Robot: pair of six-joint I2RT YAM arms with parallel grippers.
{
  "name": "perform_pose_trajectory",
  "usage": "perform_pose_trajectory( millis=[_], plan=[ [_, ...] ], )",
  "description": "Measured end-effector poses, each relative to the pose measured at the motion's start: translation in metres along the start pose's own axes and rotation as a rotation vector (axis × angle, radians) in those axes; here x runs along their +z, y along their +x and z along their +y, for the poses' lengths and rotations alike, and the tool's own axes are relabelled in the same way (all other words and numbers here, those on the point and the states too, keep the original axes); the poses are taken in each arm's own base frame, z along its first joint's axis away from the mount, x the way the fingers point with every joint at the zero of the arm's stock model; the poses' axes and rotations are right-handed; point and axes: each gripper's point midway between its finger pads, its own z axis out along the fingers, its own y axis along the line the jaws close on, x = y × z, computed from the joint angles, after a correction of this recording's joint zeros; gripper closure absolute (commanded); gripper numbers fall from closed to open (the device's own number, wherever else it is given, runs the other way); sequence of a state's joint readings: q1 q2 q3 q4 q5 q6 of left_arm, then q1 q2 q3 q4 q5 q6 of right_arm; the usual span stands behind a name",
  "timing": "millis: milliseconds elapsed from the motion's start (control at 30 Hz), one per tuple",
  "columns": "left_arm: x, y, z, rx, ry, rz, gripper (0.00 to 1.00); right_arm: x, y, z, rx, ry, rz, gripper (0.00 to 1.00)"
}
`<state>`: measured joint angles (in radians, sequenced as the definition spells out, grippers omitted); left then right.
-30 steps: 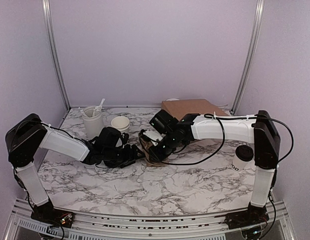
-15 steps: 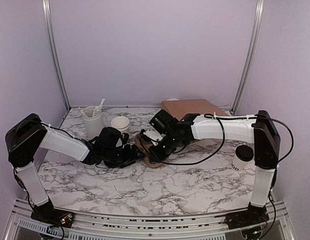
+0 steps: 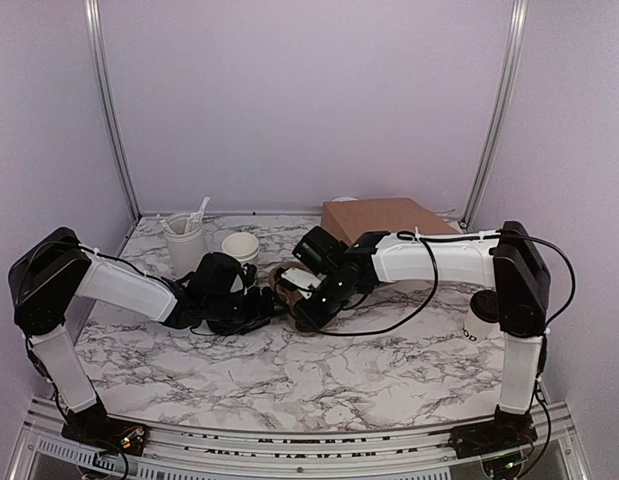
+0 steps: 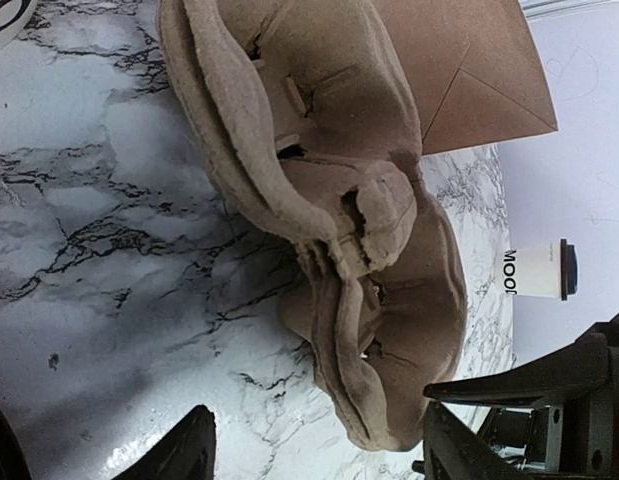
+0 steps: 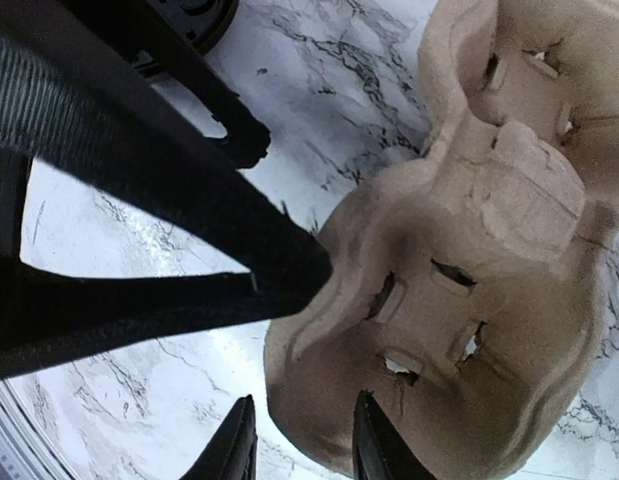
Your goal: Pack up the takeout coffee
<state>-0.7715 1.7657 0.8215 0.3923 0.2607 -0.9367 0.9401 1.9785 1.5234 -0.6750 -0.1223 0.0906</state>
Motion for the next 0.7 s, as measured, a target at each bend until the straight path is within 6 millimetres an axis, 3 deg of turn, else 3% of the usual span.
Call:
perform_pose_trajectory(
  millis=[533, 700],
  plan=[
    [-0.001, 0.004, 0.007, -0.007, -0.013, 0.006, 0.29, 0.011, -0.007, 0.0, -0.048, 0.007, 0.012, 0.73],
    [-0.002, 0.002, 0.007, -0.009, -0.012, 0.003, 0.28, 0.016, -0.003, 0.0, -0.046, 0.007, 0.025, 0.81]
  ],
)
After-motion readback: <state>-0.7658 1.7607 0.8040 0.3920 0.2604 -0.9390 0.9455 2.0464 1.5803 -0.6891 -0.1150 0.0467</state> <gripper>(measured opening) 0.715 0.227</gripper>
